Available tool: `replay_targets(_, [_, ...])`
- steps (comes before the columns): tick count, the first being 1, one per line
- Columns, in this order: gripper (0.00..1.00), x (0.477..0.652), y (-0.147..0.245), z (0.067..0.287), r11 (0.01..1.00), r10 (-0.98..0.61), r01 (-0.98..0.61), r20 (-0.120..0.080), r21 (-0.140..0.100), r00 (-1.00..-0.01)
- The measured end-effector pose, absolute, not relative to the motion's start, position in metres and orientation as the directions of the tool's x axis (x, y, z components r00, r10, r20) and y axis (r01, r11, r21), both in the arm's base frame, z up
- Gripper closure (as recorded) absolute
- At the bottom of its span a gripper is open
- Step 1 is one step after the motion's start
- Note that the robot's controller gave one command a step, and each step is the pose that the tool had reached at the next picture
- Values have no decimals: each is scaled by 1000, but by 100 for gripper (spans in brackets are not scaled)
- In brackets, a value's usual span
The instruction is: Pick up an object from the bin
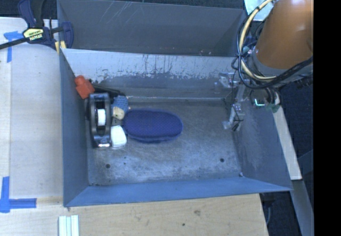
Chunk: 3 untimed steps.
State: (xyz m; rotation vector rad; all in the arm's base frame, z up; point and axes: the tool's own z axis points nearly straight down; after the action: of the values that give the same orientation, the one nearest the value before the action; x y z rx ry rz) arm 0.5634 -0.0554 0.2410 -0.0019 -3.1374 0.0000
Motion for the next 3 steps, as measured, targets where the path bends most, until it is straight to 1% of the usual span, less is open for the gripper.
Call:
replay_targets(1, [0,602,29,67,930,-367,-367,4,1,-930])
replay_targets(2, [0,590,38,102,932,-362,-362,-1,-2,-932])
replay_targets(3, [0,591,41,100,969,-248,-248,0,-2,-969])
